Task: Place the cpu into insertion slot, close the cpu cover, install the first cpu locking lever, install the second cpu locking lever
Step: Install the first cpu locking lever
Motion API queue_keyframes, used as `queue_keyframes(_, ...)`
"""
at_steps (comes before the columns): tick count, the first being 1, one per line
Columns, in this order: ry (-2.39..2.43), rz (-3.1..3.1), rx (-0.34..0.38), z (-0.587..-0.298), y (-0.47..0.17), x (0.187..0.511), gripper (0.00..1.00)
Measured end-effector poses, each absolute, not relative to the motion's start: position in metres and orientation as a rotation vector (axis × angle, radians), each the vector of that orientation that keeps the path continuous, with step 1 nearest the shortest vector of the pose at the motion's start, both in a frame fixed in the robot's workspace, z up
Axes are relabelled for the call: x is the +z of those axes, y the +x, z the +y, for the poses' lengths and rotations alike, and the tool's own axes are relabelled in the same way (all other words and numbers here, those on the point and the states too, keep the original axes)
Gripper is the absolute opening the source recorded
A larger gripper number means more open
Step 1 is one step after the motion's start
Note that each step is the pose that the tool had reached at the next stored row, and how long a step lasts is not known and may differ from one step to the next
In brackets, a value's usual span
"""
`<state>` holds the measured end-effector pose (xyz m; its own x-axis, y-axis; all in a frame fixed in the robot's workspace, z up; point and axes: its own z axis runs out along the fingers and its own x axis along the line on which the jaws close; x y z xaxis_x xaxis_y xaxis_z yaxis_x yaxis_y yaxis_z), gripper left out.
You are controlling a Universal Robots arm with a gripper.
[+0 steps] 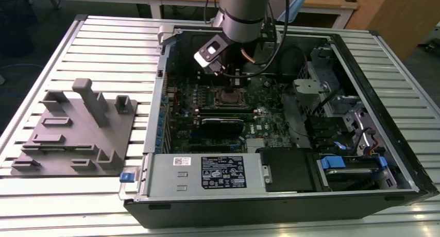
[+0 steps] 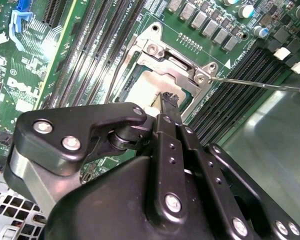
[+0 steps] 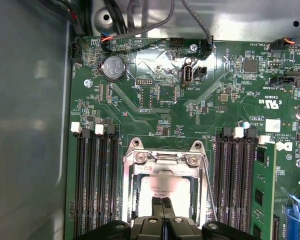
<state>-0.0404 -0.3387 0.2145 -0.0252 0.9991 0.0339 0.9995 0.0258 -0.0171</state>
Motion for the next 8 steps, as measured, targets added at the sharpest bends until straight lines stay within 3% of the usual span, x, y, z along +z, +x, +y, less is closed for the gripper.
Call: queue_keyframes(8, -2.168, -2.224, -0.018, -0.3387, -0.0404, 0.2174, 0.11)
